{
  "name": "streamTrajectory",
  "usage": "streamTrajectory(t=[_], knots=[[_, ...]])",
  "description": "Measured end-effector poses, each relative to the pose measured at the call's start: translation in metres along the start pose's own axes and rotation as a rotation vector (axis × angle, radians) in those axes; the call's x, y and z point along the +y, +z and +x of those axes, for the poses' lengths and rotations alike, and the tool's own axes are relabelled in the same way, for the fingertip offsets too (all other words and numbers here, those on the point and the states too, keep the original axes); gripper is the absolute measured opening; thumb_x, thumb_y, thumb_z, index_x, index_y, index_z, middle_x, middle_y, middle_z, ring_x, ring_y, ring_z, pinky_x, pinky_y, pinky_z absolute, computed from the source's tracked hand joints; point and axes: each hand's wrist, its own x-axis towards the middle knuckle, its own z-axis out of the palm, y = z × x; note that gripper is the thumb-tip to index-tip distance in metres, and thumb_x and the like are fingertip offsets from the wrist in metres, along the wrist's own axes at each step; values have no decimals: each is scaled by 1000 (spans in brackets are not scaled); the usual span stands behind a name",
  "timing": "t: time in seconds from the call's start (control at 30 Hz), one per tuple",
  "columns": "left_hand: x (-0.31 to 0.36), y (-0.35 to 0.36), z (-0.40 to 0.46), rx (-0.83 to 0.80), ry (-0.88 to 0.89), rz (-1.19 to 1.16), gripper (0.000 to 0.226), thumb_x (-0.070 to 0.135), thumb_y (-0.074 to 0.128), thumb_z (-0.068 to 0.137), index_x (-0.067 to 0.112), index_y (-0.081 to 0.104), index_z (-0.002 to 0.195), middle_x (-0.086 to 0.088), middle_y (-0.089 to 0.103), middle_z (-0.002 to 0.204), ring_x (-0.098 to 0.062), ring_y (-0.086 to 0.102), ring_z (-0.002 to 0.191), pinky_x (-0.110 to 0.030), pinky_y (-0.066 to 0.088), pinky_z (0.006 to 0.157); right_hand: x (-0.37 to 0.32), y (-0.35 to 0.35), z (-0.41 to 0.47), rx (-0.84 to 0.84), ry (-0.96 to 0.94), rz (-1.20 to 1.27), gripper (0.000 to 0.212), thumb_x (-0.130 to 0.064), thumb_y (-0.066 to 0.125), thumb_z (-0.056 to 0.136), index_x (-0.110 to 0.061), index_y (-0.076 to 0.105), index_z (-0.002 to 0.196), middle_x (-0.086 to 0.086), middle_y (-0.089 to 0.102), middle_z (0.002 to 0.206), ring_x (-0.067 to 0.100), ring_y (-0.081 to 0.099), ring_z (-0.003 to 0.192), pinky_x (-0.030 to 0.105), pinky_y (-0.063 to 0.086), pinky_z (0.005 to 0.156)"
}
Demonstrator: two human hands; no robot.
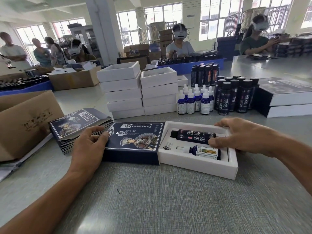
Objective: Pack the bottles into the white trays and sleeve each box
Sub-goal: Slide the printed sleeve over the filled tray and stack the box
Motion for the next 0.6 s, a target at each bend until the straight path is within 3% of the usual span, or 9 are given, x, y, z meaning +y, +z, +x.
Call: streamTrajectory(t=[0.17,0.43,0.6], knots=[[1,1,0,8,-5,-9,22,27,63,96,26,60,118,-2,72,84,-13,66,73,-27,47,63,0,-4,-2,-23,-37,-27,40,-51,78,76,-33,63,109,-13,71,97,-2,66,83,23,47,73],[-4,2,3,0,-10,7,24,30,64,95,29,59,119,2,73,86,-1,68,70,-17,48,56,1,-6,-1,-45,-55,-31,55,-56,77,70,-32,62,117,-21,70,92,-8,64,82,20,43,71],[-6,1,4,-19,2,44,26,31,63,96,28,61,121,1,73,90,-10,70,75,-23,49,61,3,-2,1,1,-39,-23,65,-57,79,69,-33,59,126,-22,68,98,-3,64,89,21,43,74]])
